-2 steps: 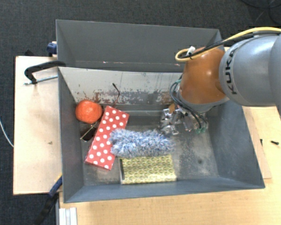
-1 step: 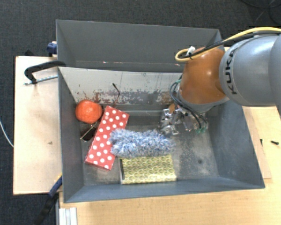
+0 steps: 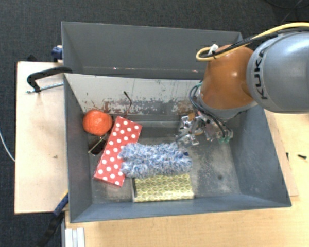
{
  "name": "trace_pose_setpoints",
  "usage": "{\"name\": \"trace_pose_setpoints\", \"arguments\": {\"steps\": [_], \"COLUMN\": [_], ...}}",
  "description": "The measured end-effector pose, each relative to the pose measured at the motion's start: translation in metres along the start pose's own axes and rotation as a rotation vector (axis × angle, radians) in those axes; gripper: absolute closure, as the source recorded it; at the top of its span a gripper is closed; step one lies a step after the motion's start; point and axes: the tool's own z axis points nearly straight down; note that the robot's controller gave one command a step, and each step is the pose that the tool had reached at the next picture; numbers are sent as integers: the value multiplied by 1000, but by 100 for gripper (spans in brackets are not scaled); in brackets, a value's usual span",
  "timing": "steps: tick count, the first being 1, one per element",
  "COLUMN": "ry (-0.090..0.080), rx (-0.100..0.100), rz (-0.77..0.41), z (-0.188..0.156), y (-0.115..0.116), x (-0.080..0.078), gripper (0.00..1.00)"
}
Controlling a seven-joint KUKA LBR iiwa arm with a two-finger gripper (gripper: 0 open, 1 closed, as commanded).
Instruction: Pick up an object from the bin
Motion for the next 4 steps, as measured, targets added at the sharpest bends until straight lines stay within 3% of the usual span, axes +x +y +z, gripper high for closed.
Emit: {"name": "trace_pose_setpoints", "arguments": {"steps": [1,2,3,4], "ry": [-6,-5,-7,-1], "rx": [1,1,2,0], "rz": [25,24,-33,-285], "z": [-85,-85,-35,22], "y": [-17,-17,-7,8], "x": [1,1,1,12], "gripper": [0,0,0,100]}}
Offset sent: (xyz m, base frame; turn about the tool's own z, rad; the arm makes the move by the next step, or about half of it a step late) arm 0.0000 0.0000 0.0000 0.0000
